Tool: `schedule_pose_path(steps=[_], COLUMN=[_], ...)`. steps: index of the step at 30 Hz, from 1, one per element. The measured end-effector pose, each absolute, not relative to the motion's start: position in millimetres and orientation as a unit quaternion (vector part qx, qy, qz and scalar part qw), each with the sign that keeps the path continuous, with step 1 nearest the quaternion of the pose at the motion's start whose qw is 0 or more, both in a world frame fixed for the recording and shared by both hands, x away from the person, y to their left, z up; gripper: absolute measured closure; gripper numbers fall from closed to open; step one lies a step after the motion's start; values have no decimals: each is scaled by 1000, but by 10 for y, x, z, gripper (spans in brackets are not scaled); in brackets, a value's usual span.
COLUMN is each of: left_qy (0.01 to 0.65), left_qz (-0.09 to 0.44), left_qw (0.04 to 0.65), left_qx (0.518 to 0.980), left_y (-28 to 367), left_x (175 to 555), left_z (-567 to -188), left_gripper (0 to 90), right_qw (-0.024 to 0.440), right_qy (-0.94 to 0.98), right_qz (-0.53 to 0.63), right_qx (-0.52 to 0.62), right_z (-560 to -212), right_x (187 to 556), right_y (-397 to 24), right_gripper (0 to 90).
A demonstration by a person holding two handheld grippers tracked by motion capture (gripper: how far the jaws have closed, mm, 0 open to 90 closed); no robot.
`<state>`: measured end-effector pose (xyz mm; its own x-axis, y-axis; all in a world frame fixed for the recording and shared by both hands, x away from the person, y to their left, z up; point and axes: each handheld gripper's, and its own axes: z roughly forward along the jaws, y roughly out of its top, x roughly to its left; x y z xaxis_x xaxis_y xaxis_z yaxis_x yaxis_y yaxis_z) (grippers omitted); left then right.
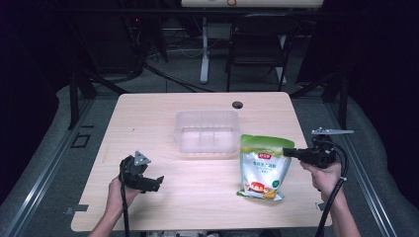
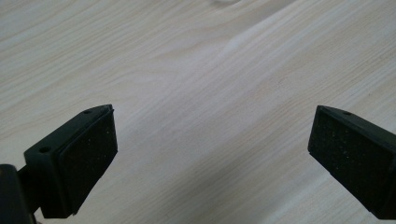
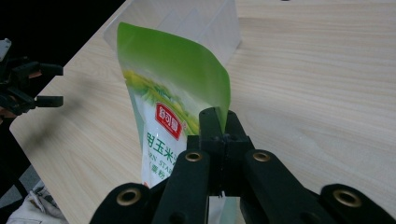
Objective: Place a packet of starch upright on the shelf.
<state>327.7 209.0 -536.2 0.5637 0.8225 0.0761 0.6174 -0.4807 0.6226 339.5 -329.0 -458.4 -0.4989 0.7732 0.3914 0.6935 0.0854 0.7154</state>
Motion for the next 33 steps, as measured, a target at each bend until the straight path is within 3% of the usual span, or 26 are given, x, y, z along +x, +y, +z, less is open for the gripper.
schedule_pose_path(steps=[33], left_qy=[431], left_qz=[191], left_qw=[276], left_qx=[838], left_y=[2107], left_x=[3289], left_z=[-5370], left_gripper=[11], right_qw=[37], right_qy=[758], right_qz=[501], right_qx=[417], right_z=[-4190], right_x=[3211], right_y=[-2710], right_gripper=[900])
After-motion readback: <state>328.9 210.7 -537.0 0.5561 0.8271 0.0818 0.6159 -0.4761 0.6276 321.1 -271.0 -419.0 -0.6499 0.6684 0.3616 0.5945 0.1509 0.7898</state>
